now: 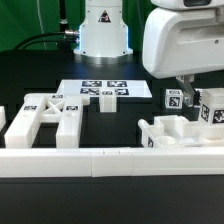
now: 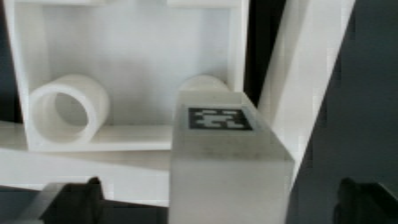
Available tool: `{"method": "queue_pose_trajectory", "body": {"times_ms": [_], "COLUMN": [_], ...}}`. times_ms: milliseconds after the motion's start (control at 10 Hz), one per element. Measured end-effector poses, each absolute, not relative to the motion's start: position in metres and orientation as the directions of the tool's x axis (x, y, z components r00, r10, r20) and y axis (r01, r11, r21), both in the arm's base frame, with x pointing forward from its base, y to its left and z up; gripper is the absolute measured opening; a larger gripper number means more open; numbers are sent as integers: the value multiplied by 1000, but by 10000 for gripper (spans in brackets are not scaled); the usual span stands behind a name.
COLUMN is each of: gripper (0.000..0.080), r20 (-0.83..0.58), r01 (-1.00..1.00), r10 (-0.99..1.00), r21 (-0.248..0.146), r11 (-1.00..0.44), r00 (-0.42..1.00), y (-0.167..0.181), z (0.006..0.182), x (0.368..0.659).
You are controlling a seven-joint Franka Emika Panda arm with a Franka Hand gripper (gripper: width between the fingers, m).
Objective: Assemble chair
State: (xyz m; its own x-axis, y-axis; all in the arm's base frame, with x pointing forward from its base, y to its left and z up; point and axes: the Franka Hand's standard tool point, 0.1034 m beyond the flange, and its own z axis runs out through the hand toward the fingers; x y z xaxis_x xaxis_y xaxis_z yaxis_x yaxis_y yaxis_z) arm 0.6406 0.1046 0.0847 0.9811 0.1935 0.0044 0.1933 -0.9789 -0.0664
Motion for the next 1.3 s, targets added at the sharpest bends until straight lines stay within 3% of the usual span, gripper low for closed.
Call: {"method": "queue_pose_trajectory", "body": {"times_ms": [300,400,500,600,700,1100,1300], "gripper": [648,510,510,371,285,285,285], "r20": [5,6,6,5,6,13,29], "r01": [197,198,197,197,197,136,-24], "r10": [197,198,197,197,197,135,-27], "r21": [-66,-66,-67,-67,-67,-73,-79], "r11": [-978,-978,-978,-978,-978,-988,-997], "r00": [980,980,980,980,980,991,999], "y": [104,105,105,105,105,105,106], "z": [81,80,80,80,80,80,80], "x": [640,640,640,640,640,640,643]}}
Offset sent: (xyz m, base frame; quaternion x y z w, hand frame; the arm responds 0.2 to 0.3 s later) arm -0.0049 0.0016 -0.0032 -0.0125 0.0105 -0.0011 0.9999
